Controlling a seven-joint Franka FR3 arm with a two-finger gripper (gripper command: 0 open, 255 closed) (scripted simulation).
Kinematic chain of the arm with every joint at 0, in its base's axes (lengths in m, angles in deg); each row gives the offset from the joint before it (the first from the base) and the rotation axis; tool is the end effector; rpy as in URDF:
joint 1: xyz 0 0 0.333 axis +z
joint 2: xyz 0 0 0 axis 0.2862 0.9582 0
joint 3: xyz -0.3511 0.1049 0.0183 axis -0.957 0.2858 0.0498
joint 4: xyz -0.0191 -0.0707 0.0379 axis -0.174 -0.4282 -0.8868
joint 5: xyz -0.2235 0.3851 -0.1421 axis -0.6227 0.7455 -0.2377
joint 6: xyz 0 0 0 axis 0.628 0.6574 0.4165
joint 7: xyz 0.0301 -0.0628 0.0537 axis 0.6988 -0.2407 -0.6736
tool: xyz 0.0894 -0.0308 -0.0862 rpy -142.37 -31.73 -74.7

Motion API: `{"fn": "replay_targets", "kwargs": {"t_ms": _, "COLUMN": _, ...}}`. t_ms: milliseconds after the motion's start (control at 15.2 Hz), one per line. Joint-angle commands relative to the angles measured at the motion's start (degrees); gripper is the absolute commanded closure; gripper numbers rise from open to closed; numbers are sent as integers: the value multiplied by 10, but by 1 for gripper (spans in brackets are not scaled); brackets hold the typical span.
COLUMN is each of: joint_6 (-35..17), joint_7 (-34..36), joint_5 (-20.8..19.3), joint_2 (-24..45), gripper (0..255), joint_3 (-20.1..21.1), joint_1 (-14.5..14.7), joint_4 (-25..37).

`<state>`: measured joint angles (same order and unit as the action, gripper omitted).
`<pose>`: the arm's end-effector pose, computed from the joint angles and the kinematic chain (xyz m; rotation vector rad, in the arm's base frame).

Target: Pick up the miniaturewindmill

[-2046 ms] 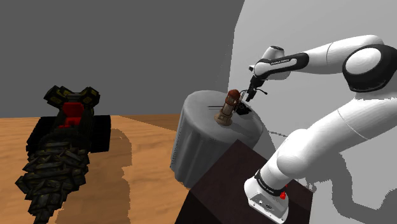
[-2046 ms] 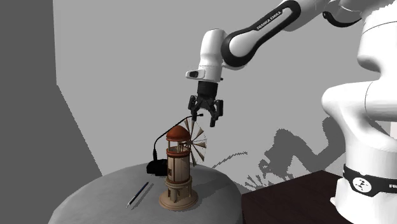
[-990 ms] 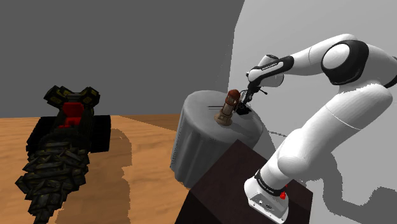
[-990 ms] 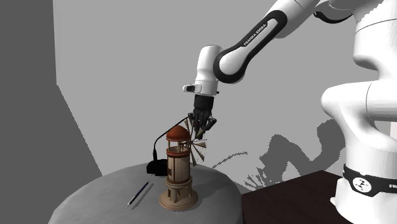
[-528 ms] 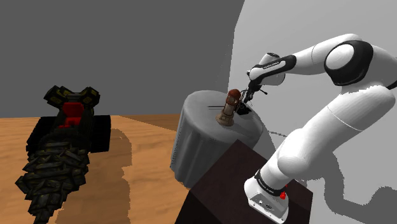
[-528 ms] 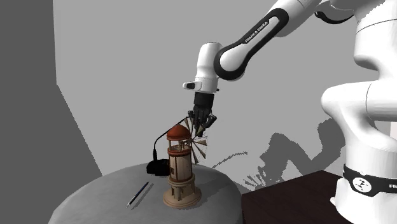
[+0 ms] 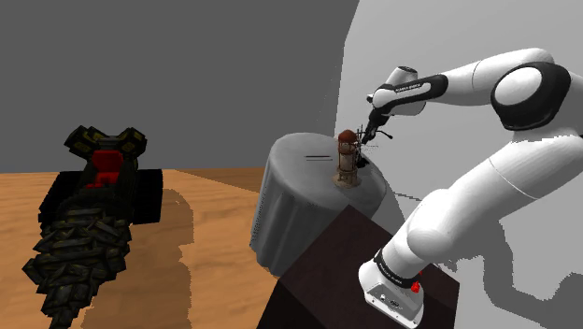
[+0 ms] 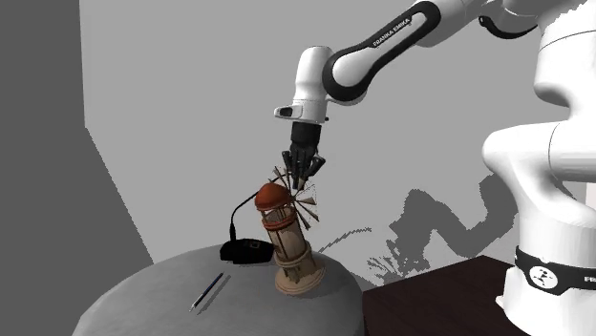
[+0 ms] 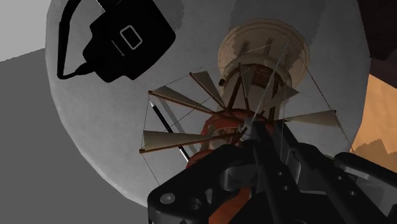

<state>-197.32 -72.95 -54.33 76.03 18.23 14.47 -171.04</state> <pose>0.3769 -0.4117 0.3904 2.9142 0.6447 0.0764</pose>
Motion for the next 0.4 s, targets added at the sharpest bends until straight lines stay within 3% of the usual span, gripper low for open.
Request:
{"fn": "replay_targets", "kwargs": {"t_ms": 0, "joint_6": 19, "joint_7": 6, "joint_5": -7, "joint_2": -13, "gripper": 255, "joint_3": 6, "joint_1": -2, "joint_4": 9}}
{"fn": "replay_targets", "kwargs": {"t_ms": 330, "joint_6": 45, "joint_7": 11, "joint_5": -14, "joint_2": -27, "gripper": 255, "joint_3": 13, "joint_1": -4, "joint_4": 23}}
